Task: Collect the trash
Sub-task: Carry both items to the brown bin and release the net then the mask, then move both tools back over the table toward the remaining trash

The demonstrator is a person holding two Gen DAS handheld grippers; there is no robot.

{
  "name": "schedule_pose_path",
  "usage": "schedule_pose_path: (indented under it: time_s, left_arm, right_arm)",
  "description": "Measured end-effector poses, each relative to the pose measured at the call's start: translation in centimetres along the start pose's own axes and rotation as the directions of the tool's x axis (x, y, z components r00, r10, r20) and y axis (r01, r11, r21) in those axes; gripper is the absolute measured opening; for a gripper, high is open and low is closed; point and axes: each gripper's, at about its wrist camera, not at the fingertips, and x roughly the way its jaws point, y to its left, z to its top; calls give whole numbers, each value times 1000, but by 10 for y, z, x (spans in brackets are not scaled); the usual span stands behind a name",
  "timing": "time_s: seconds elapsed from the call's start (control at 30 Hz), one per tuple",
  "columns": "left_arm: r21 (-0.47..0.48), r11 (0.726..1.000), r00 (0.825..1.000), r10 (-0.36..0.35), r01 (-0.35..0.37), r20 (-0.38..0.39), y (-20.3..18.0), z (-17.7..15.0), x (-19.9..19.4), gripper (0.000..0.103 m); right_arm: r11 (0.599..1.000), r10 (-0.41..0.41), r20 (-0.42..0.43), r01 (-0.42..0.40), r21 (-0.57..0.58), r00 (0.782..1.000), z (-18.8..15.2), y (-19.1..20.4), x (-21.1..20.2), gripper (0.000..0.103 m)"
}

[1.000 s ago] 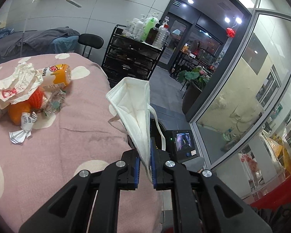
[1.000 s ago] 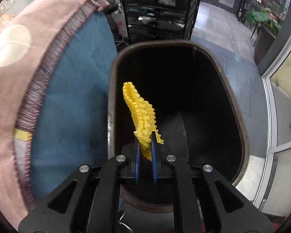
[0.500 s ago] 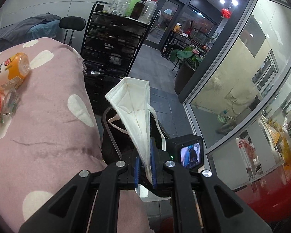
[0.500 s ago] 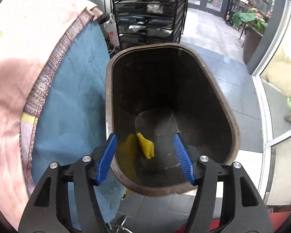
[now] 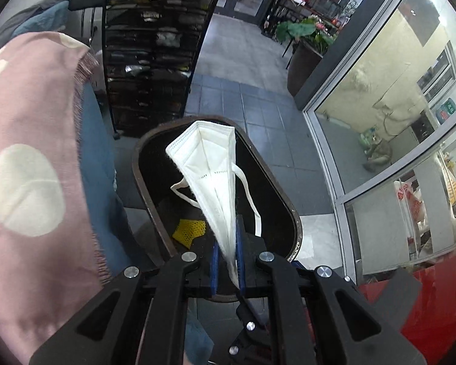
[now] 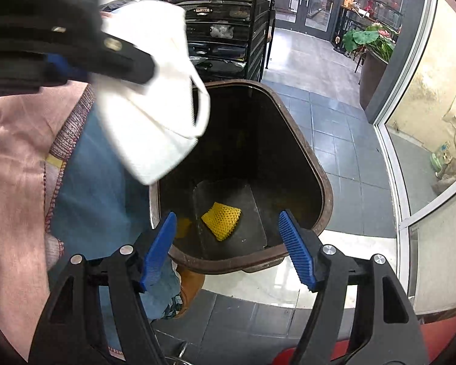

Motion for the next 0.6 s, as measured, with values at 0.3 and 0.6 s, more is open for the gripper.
schedule_pose_path:
  time_s: [0.3,0.6]
  left_arm:
    - [20,1000,997,14,-13,-81,-1,4,30,61]
    - [-57,998,998,-37,40,55,8,12,-16,87]
  right_arm:
    - [1000,0,-5,0,3,1000,-2,0,2,70]
    - [1000,-22,33,22,7,999,1,0,-8,70]
